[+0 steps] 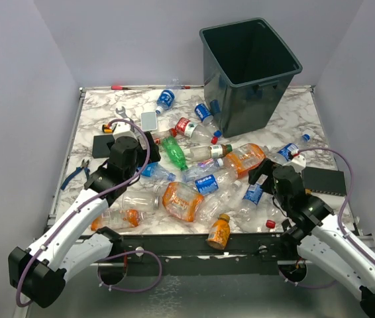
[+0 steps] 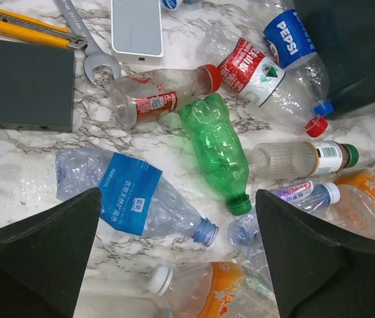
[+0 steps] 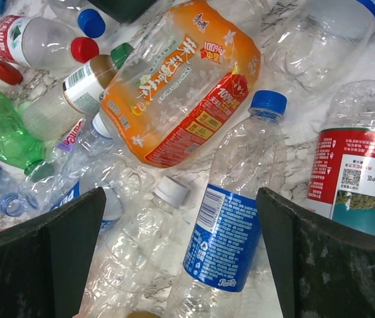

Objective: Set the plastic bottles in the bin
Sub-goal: Pick up the plastic bottle from the corner of the board.

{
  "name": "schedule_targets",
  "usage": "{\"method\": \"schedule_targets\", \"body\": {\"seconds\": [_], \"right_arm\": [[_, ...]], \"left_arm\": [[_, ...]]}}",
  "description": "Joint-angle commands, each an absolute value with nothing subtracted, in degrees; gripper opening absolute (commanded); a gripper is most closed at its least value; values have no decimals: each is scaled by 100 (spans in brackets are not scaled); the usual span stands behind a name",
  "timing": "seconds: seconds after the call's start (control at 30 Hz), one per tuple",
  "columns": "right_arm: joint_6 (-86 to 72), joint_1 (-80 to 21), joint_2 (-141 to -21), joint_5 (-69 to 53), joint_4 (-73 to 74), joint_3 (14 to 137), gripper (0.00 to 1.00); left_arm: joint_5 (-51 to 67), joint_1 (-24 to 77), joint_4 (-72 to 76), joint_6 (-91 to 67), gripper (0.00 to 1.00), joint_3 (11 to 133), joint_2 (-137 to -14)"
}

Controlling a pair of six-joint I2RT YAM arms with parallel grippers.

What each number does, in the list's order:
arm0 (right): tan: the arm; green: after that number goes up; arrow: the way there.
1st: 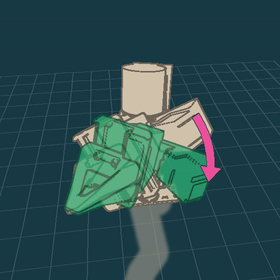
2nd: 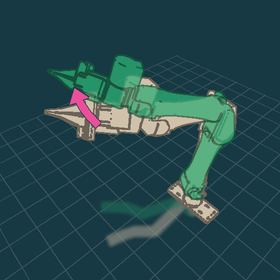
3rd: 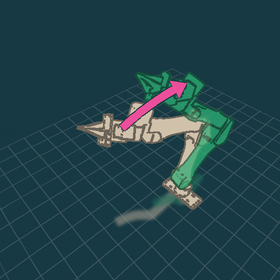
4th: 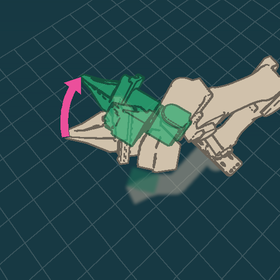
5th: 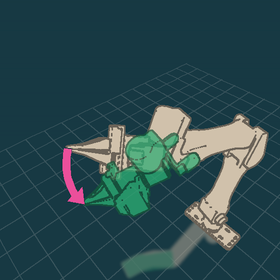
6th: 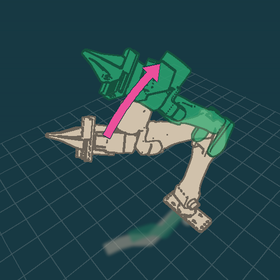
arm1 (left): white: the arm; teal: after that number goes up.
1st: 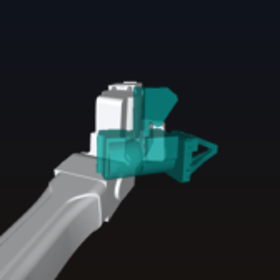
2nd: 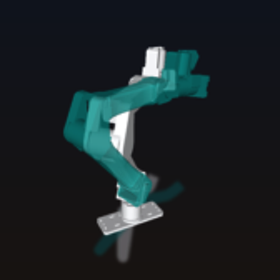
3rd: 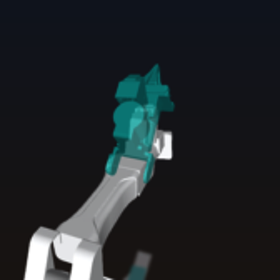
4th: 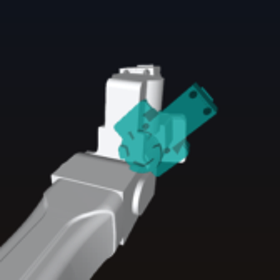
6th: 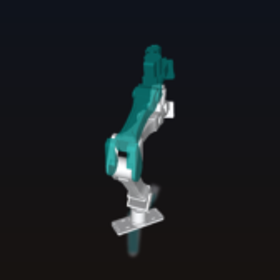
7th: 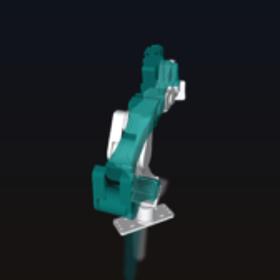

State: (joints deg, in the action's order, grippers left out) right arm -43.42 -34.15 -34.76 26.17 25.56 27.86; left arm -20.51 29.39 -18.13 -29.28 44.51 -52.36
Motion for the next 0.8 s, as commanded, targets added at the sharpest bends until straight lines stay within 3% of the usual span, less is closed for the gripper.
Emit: {"method": "schedule_targets", "body": {"seconds": [0.0, 0.23, 0.37, 0.47, 0.67, 0.77], "right_arm": [[-4773, -3445, -3480, 2904, 3050, 3057, 100], [-5056, -3445, -3273, 3382, 3389, 3375, 100], [-5129, -3301, -4156, 3747, 3844, 4010, 100], [-4905, -2459, -4607, 3494, 3728, 4264, 100], [-4361, 177, -5133, 1635, 3377, 4129, 100], [-4461, 533, -5523, 1282, 3654, 4054, 100]], "left_arm": [[-1819, 2962, -1659, -2815, 99, 4353, -4954], [-1787, 2981, -1570, -2794, 99, 4263, -4751], [-1732, 2982, -1529, -2804, 99, 4241, -4774], [-1740, 2980, -1524, -2819, 99, 4224, -4752], [-1876, 2993, -1538, -2875, 99, 4130, -4638], [-1821, 2991, -1537, -2891, 99, 4122, -4638]]}}
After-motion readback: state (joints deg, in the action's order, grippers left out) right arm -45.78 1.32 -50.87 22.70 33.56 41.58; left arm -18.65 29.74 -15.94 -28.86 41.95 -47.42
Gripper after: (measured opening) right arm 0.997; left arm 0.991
